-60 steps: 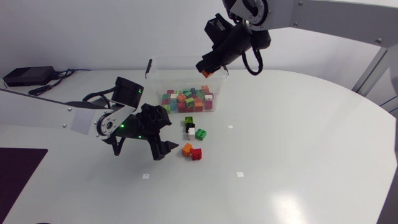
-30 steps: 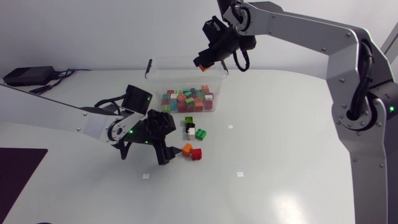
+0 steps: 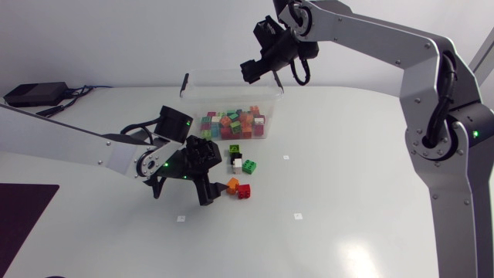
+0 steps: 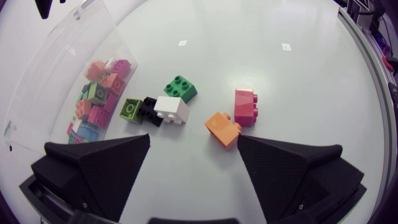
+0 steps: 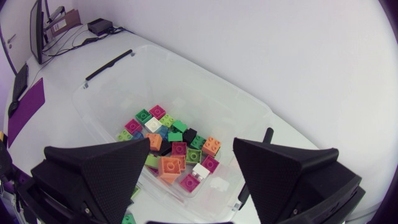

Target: Place the duplo bricks in the container

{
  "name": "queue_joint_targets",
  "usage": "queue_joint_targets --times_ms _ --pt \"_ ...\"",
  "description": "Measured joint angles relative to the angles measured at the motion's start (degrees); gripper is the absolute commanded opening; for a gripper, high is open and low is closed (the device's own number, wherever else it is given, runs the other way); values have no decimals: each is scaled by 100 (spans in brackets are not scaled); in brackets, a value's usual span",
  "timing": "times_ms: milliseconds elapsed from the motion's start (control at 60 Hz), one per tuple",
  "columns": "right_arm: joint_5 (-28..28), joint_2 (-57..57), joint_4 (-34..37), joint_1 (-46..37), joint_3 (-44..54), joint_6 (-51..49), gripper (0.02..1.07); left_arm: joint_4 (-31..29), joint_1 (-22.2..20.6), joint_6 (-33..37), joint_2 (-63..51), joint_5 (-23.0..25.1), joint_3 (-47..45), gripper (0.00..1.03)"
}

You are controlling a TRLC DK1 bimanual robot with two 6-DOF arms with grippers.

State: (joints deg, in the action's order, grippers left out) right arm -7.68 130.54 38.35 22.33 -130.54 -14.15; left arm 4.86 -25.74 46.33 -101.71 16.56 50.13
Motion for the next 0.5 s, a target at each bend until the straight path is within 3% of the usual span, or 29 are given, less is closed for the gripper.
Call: queue_joint_targets --times_ms 283,500 --pt "-2 -74 -61 7 79 4 102 127 92 -170 251 -17 7 98" --pt "-2 -1016 -433 17 1204 4 102 127 85 -170 81 -17 7 98"
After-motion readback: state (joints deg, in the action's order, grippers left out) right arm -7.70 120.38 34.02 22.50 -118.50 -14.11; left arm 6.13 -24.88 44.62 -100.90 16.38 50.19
